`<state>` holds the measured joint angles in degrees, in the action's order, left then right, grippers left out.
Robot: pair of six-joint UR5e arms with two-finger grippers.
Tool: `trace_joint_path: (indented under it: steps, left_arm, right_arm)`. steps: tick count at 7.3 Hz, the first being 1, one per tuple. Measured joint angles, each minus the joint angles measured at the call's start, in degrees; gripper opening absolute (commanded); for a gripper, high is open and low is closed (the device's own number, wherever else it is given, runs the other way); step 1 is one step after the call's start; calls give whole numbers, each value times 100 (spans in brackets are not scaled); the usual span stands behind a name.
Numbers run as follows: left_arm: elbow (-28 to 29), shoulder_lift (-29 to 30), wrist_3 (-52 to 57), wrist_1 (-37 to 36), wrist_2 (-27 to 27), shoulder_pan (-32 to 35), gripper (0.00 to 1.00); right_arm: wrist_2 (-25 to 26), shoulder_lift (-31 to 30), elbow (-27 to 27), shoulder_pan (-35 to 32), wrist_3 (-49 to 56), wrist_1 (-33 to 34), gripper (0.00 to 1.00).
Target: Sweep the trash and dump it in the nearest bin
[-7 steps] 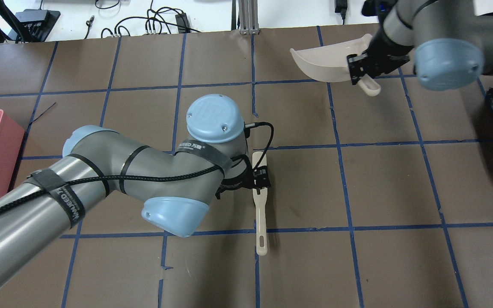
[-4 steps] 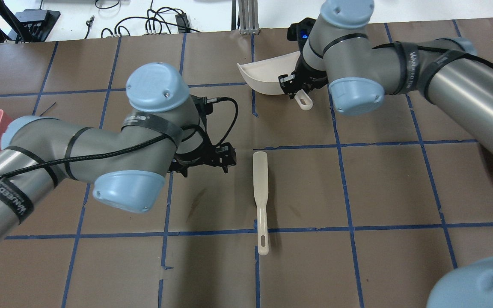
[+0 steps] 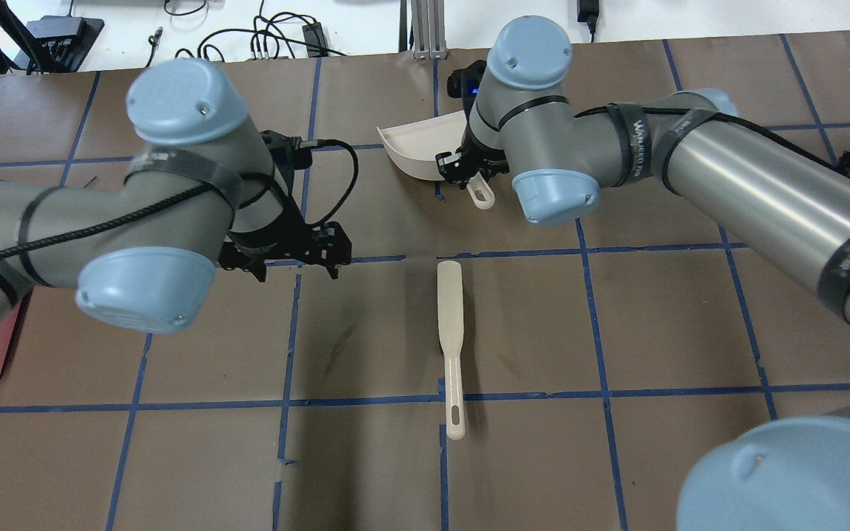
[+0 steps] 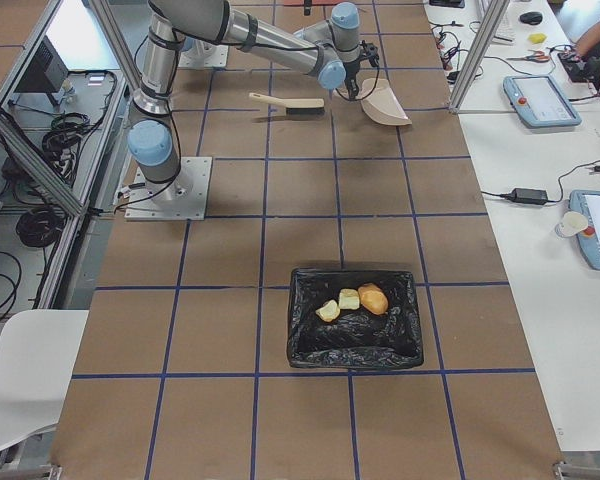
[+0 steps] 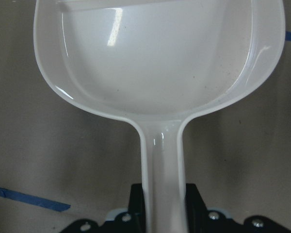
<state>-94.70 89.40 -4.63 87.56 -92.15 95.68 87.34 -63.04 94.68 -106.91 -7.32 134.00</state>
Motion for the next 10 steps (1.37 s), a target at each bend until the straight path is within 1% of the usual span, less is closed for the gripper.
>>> trace_joint_path:
  steps: [1, 2, 3, 6, 7, 8, 10]
  left_arm:
    - [405, 15, 27, 334, -9, 9, 100]
    - [621, 3, 68, 502, -12, 16, 100]
    - [685, -10, 136, 585, -18, 15, 100]
    - [655, -56, 258, 604, -17, 18, 100]
    - [636, -89, 329, 586, -17, -14, 100]
    - [638, -108, 444, 576, 7, -92, 100]
    - [660, -121, 702, 575, 34, -245, 100]
  right_arm:
    - [74, 11, 3, -67, -422, -21, 5]
    - [109, 22, 4, -136, -816, -25, 36]
    - [124, 32, 2, -174, -1032, -26, 99]
    - [143, 129, -66, -165, -1252, -104, 100]
    - [165, 51, -149, -85, -1221, -369, 100]
    - [203, -132, -313, 41, -1128, -882, 100]
    - [213, -868, -601, 509, -651, -2312, 100]
